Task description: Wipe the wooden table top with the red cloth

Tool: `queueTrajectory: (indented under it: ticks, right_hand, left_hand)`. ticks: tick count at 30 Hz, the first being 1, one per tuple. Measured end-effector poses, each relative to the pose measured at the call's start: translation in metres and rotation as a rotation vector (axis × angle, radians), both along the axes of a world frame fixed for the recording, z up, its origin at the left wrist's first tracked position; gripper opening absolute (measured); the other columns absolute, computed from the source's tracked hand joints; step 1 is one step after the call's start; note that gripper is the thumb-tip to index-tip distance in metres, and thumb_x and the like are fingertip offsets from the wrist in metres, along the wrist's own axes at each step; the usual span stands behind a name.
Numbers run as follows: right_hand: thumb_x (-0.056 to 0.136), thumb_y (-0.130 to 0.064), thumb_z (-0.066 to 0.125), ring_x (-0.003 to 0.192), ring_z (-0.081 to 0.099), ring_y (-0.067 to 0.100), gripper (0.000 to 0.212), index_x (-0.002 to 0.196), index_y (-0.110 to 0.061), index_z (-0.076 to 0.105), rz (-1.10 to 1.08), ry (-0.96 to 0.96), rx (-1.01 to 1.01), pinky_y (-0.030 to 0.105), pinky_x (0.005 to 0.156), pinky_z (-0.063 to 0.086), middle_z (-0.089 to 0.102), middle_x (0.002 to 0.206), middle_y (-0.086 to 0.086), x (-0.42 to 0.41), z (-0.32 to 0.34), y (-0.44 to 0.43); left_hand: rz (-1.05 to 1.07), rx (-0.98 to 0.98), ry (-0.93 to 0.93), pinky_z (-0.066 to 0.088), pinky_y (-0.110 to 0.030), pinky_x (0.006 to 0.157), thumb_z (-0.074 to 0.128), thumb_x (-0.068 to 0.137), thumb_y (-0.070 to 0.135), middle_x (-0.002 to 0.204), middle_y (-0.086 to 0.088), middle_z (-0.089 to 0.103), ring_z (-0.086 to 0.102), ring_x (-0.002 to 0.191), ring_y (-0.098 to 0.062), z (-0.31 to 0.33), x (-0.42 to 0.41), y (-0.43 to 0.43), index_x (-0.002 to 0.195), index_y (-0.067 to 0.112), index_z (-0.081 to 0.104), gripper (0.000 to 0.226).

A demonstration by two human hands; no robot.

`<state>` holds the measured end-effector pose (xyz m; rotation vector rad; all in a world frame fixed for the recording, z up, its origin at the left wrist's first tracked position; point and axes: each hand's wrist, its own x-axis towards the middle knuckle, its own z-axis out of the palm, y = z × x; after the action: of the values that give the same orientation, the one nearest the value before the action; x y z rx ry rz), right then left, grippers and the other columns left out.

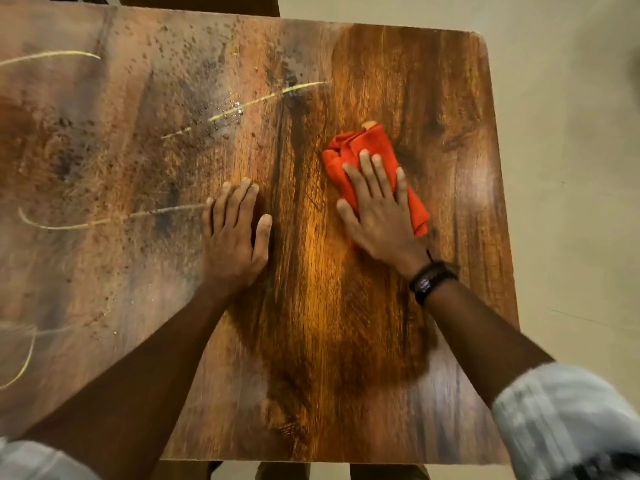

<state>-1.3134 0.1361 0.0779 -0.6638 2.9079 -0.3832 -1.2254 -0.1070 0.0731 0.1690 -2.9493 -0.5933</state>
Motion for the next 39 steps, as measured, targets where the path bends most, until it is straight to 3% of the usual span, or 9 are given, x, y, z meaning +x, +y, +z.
queueTrajectory:
  ticks: [2,4,11,18,24,28,33,36,39]
  right_hand:
    - [0.102,-0.054,0.021,0.155,0.002,0.019,0.063,0.159,-0.027,0.018,0.202,-0.01,0.019,0.053,0.123,0.001,0.006,0.168,0.003,0.02,0.004,0.011]
    - [0.101,-0.058,0.024,0.154,0.008,0.015,0.06,0.157,-0.036,0.019,0.245,0.018,0.084,0.051,0.123,0.008,0.009,0.168,-0.004,0.015,0.008,0.024]
    - [0.101,-0.06,0.025,0.155,-0.001,0.02,0.063,0.158,-0.039,0.01,-0.141,-0.048,0.043,0.055,0.122,-0.004,0.0,0.168,-0.002,-0.126,0.011,-0.017]
    - [0.102,-0.058,0.021,0.155,-0.006,0.026,0.064,0.159,-0.032,0.009,-0.121,-0.085,0.064,0.054,0.12,-0.008,-0.005,0.168,0.006,-0.238,0.014,-0.121]
    - [0.102,-0.057,0.02,0.155,0.001,0.024,0.062,0.159,-0.033,0.013,0.105,-0.035,0.08,0.053,0.121,-0.006,0.003,0.168,0.004,-0.165,0.008,-0.158]
    - [0.101,-0.053,0.027,0.153,0.017,0.02,0.058,0.156,-0.034,0.026,0.218,0.024,0.025,0.051,0.122,0.009,0.017,0.166,0.001,-0.078,0.007,-0.12]
    - [0.097,-0.057,0.026,0.148,0.025,0.03,0.067,0.158,-0.029,0.022,-0.034,0.064,0.154,0.058,0.121,0.008,0.023,0.163,0.011,-0.113,0.014,-0.036]
    - [0.09,-0.066,0.027,0.151,0.011,0.034,0.078,0.159,-0.03,0.016,-0.147,-0.047,0.117,0.055,0.123,-0.002,0.015,0.164,0.012,-0.181,0.021,-0.028]
    - [0.097,-0.064,0.03,0.154,-0.003,0.033,0.074,0.16,-0.03,0.009,-0.201,-0.091,0.063,0.054,0.123,-0.007,0.0,0.168,0.009,-0.24,0.02,-0.061]
  left_hand:
    - [0.035,-0.022,-0.013,0.006,-0.05,0.124,0.028,0.102,0.043,0.161,-0.004,0.03,0.016,0.152,-0.022,0.0,0.0,0.0,0.152,0.015,0.032,0.058]
    - [0.057,-0.031,-0.021,0.004,-0.051,0.124,0.03,0.102,0.044,0.161,-0.004,0.029,0.015,0.152,-0.022,0.0,0.0,0.001,0.152,0.015,0.033,0.058]
    - [0.07,0.017,-0.037,0.006,-0.053,0.123,0.03,0.101,0.045,0.161,-0.004,0.029,0.014,0.153,-0.022,0.003,-0.002,0.0,0.152,0.014,0.033,0.06]
    - [0.062,0.032,-0.048,0.008,-0.052,0.123,0.03,0.101,0.045,0.162,-0.004,0.027,0.011,0.154,-0.02,0.001,-0.005,-0.002,0.153,0.013,0.033,0.06]
    - [0.068,0.012,-0.056,0.006,-0.05,0.124,0.03,0.101,0.044,0.162,-0.004,0.027,0.011,0.154,-0.019,0.001,-0.001,-0.003,0.153,0.012,0.033,0.061]
    - [0.083,-0.018,-0.061,0.009,-0.051,0.124,0.031,0.101,0.044,0.162,-0.004,0.028,0.013,0.153,-0.02,0.004,-0.003,0.0,0.152,0.012,0.034,0.061]
    - [0.075,-0.007,-0.07,0.009,-0.051,0.124,0.03,0.101,0.045,0.163,-0.003,0.025,0.011,0.154,-0.02,0.004,-0.003,-0.002,0.153,0.012,0.033,0.061]
    - [0.081,0.005,-0.068,0.006,-0.049,0.124,0.03,0.101,0.045,0.163,-0.003,0.025,0.009,0.154,-0.019,0.003,-0.004,-0.003,0.153,0.013,0.033,0.061]
    - [0.086,0.005,-0.063,0.005,-0.048,0.125,0.03,0.101,0.045,0.163,-0.004,0.026,0.009,0.154,-0.019,0.001,-0.004,-0.003,0.152,0.013,0.035,0.061]
